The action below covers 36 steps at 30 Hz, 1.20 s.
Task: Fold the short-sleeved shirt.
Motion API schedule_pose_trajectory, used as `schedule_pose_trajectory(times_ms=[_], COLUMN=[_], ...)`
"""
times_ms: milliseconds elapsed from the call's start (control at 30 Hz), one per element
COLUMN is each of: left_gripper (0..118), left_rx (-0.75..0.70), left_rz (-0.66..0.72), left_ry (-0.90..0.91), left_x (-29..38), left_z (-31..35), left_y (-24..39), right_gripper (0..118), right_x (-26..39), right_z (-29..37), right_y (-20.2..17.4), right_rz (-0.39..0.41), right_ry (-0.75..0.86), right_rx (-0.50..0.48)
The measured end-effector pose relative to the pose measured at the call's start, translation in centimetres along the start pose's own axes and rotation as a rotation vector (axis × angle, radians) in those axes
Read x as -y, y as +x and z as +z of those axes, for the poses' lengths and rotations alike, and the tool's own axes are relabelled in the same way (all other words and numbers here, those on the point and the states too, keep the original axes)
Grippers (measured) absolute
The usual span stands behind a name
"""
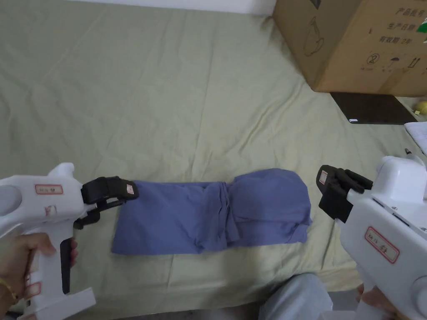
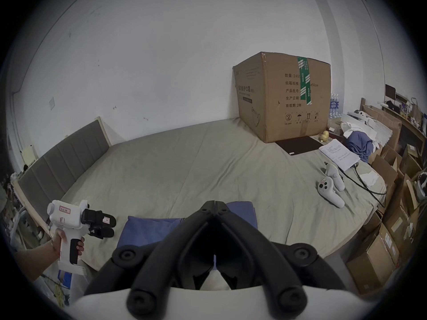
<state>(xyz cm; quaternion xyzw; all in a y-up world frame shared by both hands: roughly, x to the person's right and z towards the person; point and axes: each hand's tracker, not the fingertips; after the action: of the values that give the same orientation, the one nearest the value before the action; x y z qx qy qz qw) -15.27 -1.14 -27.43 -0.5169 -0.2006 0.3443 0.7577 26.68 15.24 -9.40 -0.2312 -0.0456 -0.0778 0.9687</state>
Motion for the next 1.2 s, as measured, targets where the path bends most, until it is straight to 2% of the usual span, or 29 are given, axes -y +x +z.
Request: schedule_pose_trajectory(times_ms=[133, 267, 300, 333, 367, 400, 433, 567, 767, 900, 1100, 1200], left_gripper=[110, 106, 91, 60, 36, 18, 15, 11, 10, 10, 10, 10], left_rx=[0.134, 0.195, 0.209, 0.18, 0.135, 0.062, 0.033, -0.018, -0.14, -0.263, -0.5, -0.576], left_rz=[0.091, 0.129, 0.144, 0.158, 0.16, 0.129, 0.111, 0.177, 0.086, 0.02, 0.052, 0.04], left_ry=[-0.048, -0.024, -0.025, -0.027, -0.031, -0.036, -0.032, -0.01, 0.037, 0.109, 0.288, 0.367], left_x=[1.2, 1.4, 1.5, 1.7, 1.8, 2.1, 2.2, 2.0, 1.5, 1.0, -0.9, -0.9], left_z=[-2.1, -2.8, -2.8, -3.4, -3.9, -4.7, -5.0, -4.0, 0.8, 5.7, 13.8, 16.7], left_y=[-1.4, -0.7, -0.6, -0.2, 0.1, 0.5, 0.3, 1.7, 3.2, 2.6, 1.6, 3.5], right_gripper=[0, 0, 0, 0, 0, 0, 0, 0, 0, 0, 0, 0], right_x=[0.1, 0.0, 0.0, 0.1, 0.1, 0.1, 0.1, 0.3, 0.2, 0.2, 0.3, 0.4], right_z=[-0.6, -1.2, -1.4, -1.6, -1.6, -1.7, -1.7, -1.6, -1.5, -1.4, -1.2, -1.2], right_y=[-0.3, -0.5, -0.7, -0.8, -0.9, -1.1, -1.2, -1.6, -1.6, -1.7, -1.7, -1.5], right_rz=[0.009, -0.013, -0.012, -0.01, -0.007, -0.003, 0.0, 0.025, 0.021, 0.016, 0.026, 0.013], right_ry=[-0.025, -0.04, -0.044, -0.048, -0.05, -0.056, -0.059, -0.069, -0.068, -0.064, -0.061, -0.058], right_rx=[0.004, 0.0, 0.001, -0.001, -0.005, -0.01, -0.013, -0.025, -0.046, -0.062, -0.09, -0.094])
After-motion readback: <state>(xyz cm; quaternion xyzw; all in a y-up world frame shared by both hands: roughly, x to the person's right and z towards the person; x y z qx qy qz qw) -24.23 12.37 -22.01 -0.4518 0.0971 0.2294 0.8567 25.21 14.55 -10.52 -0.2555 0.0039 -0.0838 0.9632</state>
